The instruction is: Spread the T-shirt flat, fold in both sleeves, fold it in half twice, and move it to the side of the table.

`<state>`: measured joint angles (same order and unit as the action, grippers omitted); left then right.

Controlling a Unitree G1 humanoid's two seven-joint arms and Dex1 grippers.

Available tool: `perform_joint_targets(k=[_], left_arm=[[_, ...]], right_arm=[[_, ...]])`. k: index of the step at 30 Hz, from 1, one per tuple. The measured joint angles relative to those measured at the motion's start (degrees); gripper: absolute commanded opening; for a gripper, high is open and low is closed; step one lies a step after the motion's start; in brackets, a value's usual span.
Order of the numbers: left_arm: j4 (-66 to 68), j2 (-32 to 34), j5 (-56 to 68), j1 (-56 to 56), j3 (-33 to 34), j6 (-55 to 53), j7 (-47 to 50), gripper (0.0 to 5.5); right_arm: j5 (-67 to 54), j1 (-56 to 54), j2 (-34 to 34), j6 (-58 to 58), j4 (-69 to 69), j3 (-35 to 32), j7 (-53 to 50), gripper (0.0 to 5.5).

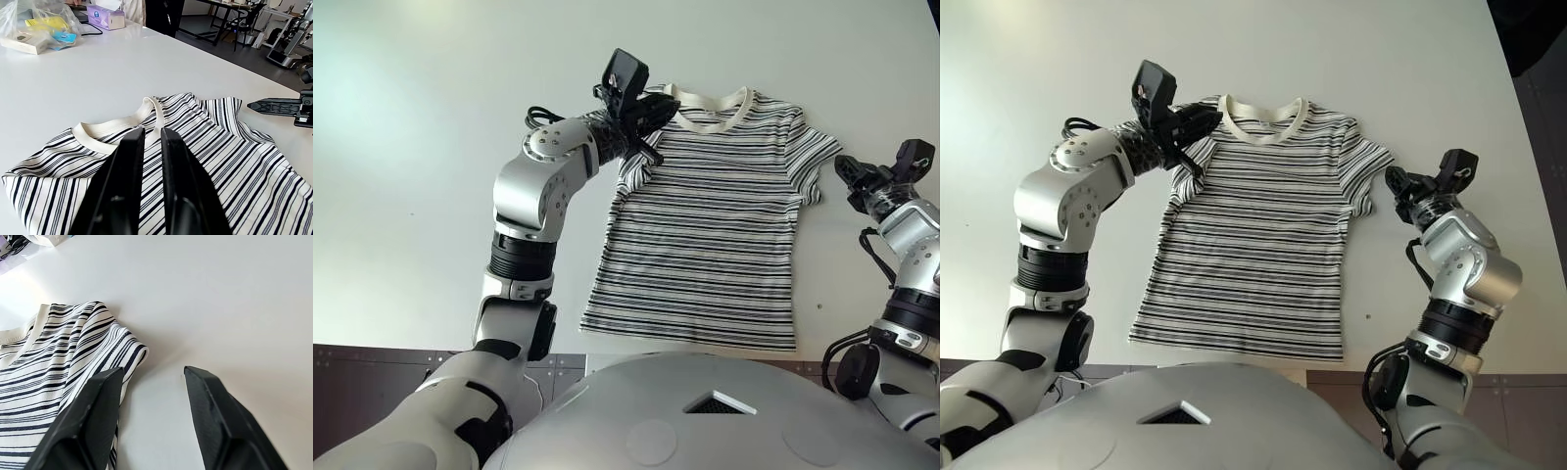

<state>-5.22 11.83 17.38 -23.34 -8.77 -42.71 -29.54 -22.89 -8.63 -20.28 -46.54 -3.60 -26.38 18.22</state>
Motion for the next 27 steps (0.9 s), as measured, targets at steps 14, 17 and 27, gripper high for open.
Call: perform_joint_targets(k=[14,17,27], left_arm=[[-0.7,0.5,0.0,0.6,-1.2,0.0,-1.1,0.58],[-0.6,0.5,0.0,0.6,-1.1,-0.1,-1.1,0.62],[-0.5,0.4,0.2,0.6,-1.3,-0.1,-1.1,0.62]], right_arm=[[-5.6,-1.9,0.3,1.8,-4.3,-1.9,-0.2,2.28],[-5.6,-2.2,0.5,3.5,-6.0,-1.3,0.0,2.0],[-5.7,-4.5,0.6,7.0,-10.7,0.7,1.0,0.13]])
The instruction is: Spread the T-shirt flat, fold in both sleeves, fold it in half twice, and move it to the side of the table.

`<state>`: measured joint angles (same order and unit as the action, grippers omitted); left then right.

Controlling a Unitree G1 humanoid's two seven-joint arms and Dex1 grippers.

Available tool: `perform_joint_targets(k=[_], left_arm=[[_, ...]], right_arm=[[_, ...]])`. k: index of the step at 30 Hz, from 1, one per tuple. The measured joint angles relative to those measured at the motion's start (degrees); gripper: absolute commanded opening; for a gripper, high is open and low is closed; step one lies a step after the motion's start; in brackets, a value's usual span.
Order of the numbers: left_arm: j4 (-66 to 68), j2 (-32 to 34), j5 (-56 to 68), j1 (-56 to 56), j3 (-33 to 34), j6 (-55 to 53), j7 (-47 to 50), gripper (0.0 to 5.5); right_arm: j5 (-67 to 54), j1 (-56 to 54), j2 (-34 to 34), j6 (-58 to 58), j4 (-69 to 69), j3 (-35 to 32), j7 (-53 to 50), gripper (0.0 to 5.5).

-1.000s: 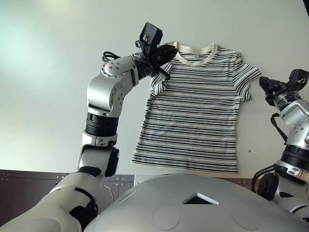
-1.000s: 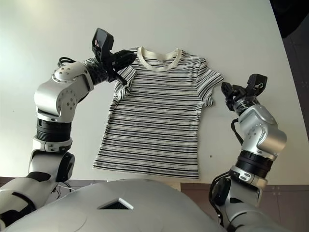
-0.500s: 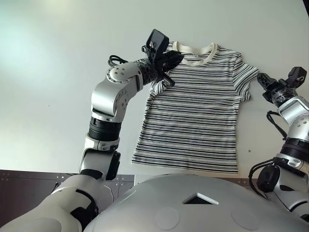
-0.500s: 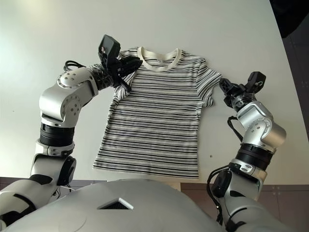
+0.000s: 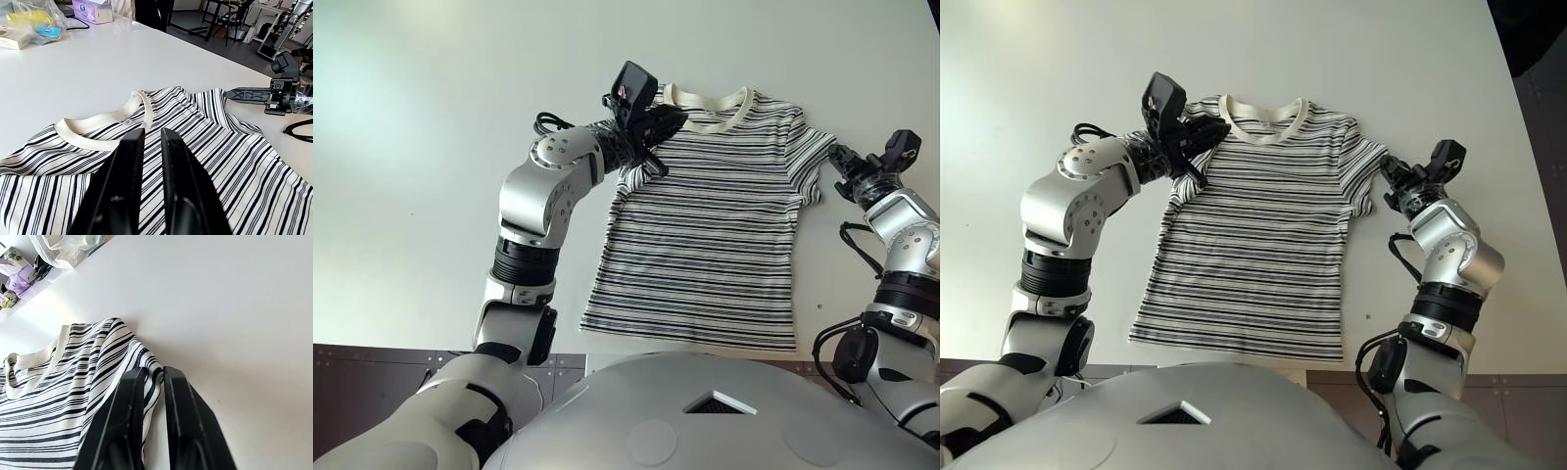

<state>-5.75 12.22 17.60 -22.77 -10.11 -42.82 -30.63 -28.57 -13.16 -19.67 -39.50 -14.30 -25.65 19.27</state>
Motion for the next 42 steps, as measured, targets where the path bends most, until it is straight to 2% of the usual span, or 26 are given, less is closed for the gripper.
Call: perform_joint_targets(k=[6,17,30,35,42], left_arm=[[0.0,0.1,0.0,0.0,-0.3,0.0,0.0,0.62],[-0.2,0.1,-0.3,0.1,-0.8,0.1,0.1,0.62],[-0.3,0.0,-0.5,0.5,-1.6,0.5,0.2,0.62],[-0.2,0.0,-0.5,0.5,-1.6,0.6,0.4,0.62],[-0.3,-0.2,-0.5,0.8,-1.5,0.7,1.3,0.62]], right_arm=[[-0.4,0.0,0.0,0.3,1.6,0.8,0.1,0.13],[-3.9,1.1,4.5,-9.9,21.9,7.6,-4.7,0.13],[2.6,-0.3,6.7,-6.6,14.1,20.0,-3.6,0.13],[3.7,0.1,5.6,-5.7,16.3,22.2,-0.9,1.0],[-0.3,3.6,0.6,-9.7,27.9,21.4,5.1,1.06]])
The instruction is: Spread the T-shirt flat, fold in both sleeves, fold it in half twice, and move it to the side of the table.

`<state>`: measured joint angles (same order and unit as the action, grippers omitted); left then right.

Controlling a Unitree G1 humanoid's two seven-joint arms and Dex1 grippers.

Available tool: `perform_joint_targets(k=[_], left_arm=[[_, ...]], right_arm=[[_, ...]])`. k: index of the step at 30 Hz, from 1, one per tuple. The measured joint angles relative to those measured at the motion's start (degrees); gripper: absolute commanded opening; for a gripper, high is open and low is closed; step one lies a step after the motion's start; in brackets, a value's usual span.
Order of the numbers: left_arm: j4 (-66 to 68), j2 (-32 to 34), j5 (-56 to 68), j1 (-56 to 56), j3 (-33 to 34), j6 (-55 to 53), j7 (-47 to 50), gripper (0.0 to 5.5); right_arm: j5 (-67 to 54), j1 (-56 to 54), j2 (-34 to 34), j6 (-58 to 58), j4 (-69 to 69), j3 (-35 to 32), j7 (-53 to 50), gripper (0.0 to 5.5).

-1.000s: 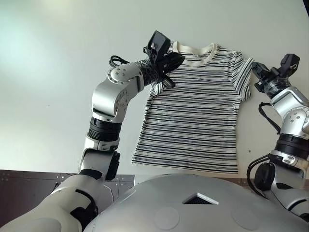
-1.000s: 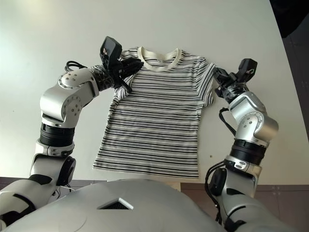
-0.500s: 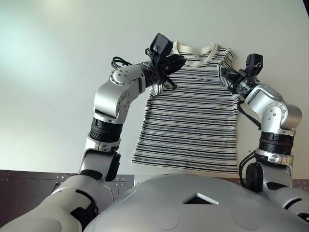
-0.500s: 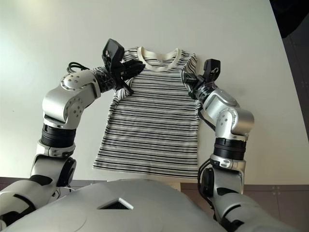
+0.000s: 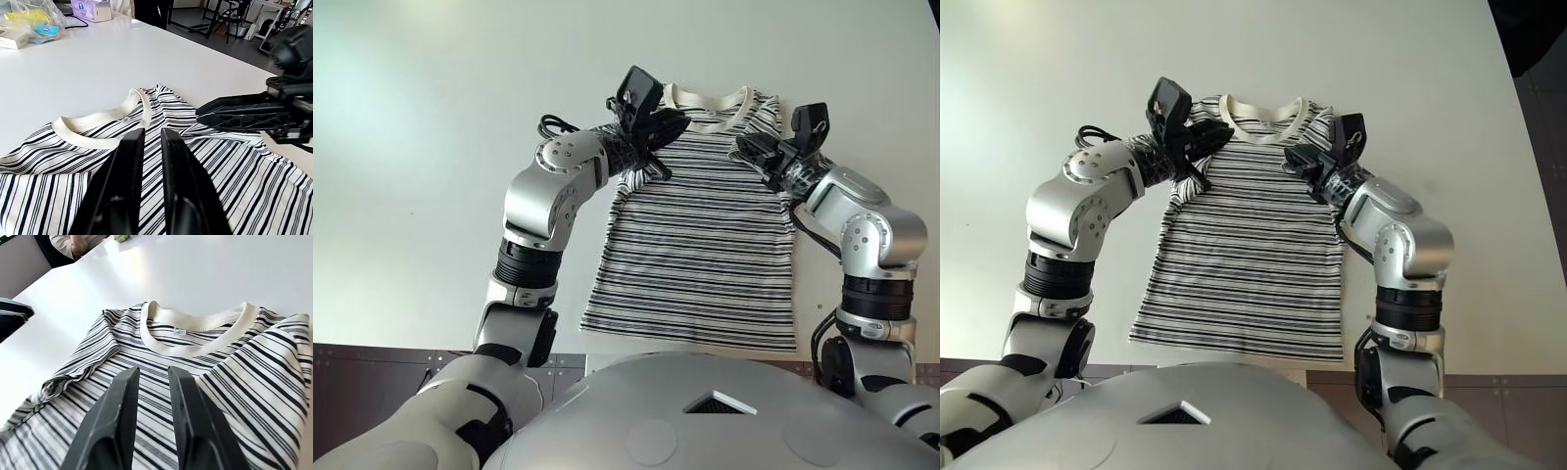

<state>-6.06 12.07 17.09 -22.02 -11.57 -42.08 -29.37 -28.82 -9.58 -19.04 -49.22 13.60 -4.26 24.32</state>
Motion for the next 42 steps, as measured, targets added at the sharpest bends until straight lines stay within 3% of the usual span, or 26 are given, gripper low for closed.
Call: perform_joint_targets(k=[4,8,14,27,34,37,40,42], left_arm=[[-0.1,0.3,0.0,1.0,0.2,0.1,0.5,0.62],[-0.8,0.8,-0.1,1.9,0.5,0.4,0.8,0.62],[-1.0,2.8,-0.5,2.0,0.5,2.1,0.1,0.62],[-1.9,5.6,-1.9,3.8,0.0,4.3,-1.3,0.62],[-1.9,7.0,-3.3,4.0,-1.1,6.3,-2.8,0.62],[-2.6,10.2,-4.7,5.3,-1.3,8.9,-5.1,0.62],[-7.6,19.7,-5.1,10.5,0.8,16.1,-12.4,0.62],[-9.6,26.1,-6.3,15.2,3.1,22.5,-17.3,0.9]], right_arm=[[-1.3,4.3,-8.1,-0.1,4.1,-8.2,2.4,1.06],[4.5,6.0,-13.3,6.3,-3.2,-10.0,2.9,1.06],[13.1,9.3,-12.9,15.9,-8.2,-1.3,3.6,1.06],[14.0,15.8,-14.1,18.0,3.9,5.6,10.2,1.06],[17.9,16.9,-14.8,20.5,0.7,9.8,11.8,1.06],[17.5,17.0,-15.0,21.5,0.5,9.9,13.2,1.06],[11.6,18.4,-15.1,21.2,6.7,5.6,16.1,1.06],[7.8,20.2,-15.8,20.3,12.9,1.5,17.1,1.11]])
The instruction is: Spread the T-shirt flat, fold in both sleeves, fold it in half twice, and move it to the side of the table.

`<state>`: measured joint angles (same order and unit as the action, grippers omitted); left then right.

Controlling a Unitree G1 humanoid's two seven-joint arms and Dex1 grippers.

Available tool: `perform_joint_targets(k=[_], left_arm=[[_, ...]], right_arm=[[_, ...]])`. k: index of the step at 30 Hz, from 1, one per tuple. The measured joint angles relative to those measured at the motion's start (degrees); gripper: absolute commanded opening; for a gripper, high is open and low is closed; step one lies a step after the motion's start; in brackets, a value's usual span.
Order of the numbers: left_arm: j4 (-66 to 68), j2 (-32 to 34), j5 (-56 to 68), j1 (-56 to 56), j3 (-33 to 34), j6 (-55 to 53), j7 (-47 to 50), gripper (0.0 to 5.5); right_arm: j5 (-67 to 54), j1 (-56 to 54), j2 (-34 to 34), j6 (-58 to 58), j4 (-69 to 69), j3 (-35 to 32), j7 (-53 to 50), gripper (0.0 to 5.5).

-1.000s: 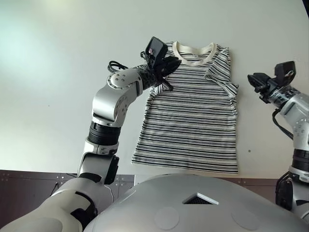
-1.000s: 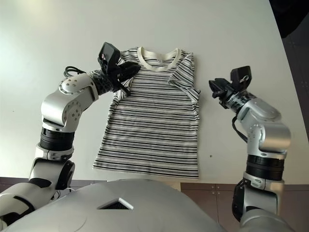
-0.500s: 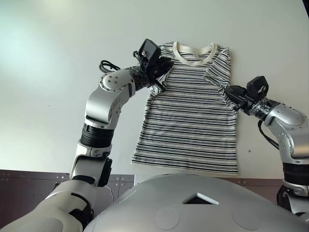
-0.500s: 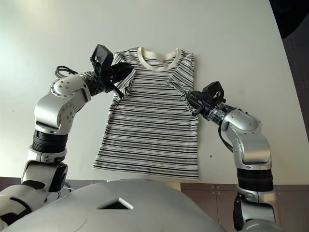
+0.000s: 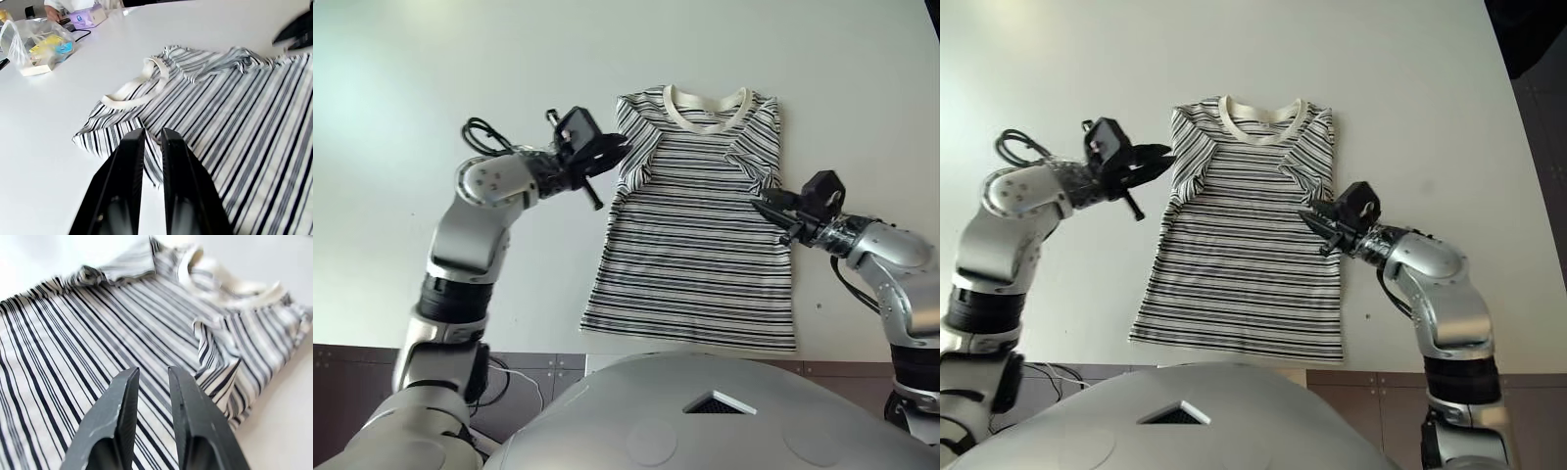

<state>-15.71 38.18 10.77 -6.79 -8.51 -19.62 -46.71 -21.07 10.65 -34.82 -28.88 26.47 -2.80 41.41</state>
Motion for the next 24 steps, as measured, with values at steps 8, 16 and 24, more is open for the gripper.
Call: perform_joint_targets(k=[8,16,24], left_arm=[[4.8,13.1,-1.2,24.6,8.5,47.0,-14.2,1.64],[20.6,16.9,-16.3,42.8,11.6,90.3,-13.9,1.64],[27.7,11.7,-30.2,38.7,11.2,100.8,-3.6,1.64]], right_arm=[[-0.3,21.9,-4.9,3.6,13.6,-10.3,6.0,1.11],[17.7,33.9,-12.1,35.4,-0.5,-16.4,12.6,1.11],[18.1,29.6,-12.5,39.4,-3.5,-15.7,12.7,1.11]])
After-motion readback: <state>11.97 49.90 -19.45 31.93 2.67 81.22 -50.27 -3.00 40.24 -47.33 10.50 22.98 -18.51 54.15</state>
